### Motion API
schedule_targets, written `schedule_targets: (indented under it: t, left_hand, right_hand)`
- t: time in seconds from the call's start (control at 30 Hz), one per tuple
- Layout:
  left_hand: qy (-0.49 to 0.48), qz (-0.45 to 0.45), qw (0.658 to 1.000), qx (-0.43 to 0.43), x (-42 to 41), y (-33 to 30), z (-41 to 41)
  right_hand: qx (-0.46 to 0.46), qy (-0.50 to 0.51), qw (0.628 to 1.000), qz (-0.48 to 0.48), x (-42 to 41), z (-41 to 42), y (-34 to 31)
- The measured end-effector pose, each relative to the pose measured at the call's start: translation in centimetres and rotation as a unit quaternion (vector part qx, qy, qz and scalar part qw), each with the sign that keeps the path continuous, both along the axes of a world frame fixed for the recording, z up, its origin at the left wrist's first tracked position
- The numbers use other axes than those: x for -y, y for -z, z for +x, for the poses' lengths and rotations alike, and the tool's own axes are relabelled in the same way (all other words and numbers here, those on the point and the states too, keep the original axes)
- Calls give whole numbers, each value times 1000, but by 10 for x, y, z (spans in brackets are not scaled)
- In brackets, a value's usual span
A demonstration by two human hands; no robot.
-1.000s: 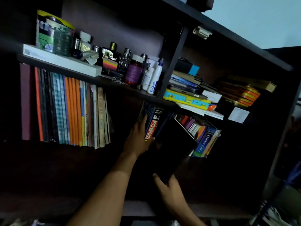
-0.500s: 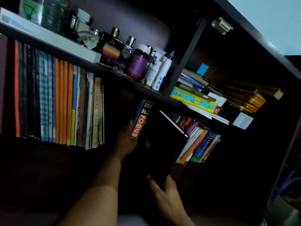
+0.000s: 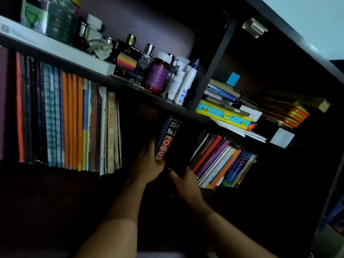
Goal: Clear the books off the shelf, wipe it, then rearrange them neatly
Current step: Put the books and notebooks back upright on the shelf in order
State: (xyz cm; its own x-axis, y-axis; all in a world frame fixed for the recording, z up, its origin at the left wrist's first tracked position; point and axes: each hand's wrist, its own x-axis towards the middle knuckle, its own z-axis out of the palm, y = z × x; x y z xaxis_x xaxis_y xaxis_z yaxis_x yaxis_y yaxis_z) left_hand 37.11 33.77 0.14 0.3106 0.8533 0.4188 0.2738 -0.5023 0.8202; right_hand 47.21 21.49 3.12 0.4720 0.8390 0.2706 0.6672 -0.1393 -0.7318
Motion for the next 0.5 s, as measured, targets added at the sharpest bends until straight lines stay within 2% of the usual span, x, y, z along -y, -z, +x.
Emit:
schedule_targets:
  t: [0.17, 0.37, 0.5]
  left_hand:
    - [-24, 19, 997, -66, 3, -2, 2]
    - [-44, 31, 998, -42, 6, -4, 2]
    - [-21, 25, 999, 4, 7, -5, 5]
  right_hand:
    - [100, 38, 993, -42, -12, 3, 4]
    - [35, 46, 992, 115, -7, 2, 24]
    - [69, 21, 985, 156, -3, 6, 29]
